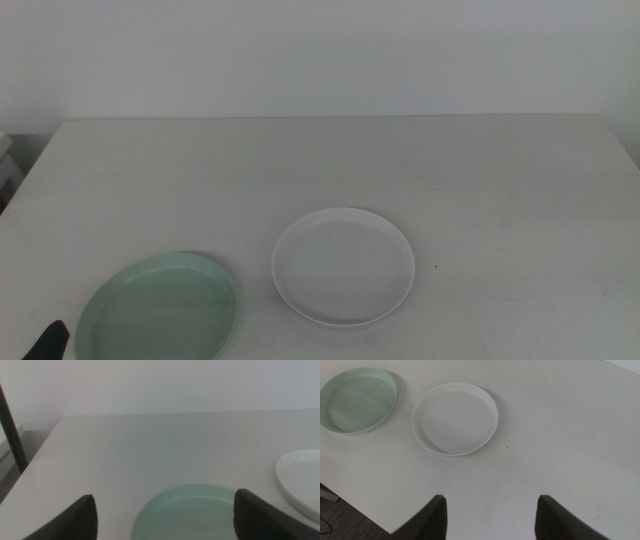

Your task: Stack the three bowls on top of each other.

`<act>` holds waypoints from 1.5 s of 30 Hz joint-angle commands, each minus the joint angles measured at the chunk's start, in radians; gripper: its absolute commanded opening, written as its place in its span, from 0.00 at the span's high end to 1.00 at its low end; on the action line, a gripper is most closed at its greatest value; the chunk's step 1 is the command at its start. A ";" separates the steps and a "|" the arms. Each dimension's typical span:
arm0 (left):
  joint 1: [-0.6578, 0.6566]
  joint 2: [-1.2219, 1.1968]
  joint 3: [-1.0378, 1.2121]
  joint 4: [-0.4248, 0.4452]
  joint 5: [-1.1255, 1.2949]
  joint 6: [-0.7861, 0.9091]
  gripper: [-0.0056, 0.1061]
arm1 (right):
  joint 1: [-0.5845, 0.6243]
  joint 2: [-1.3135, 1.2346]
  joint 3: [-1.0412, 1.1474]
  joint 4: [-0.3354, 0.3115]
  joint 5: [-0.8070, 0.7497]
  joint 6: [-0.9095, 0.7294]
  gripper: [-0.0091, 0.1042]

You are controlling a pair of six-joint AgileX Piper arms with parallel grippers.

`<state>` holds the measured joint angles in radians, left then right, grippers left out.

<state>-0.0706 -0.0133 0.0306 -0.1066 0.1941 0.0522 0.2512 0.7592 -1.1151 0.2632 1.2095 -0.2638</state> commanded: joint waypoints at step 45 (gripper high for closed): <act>0.204 1.086 -0.900 -0.147 0.808 0.118 0.01 | -0.008 0.000 -0.024 0.004 -0.051 -0.012 0.52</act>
<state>0.1116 1.0188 -0.8266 -0.2083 1.0424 0.1015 0.2512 0.7592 -1.1151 0.2626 1.2102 -0.2641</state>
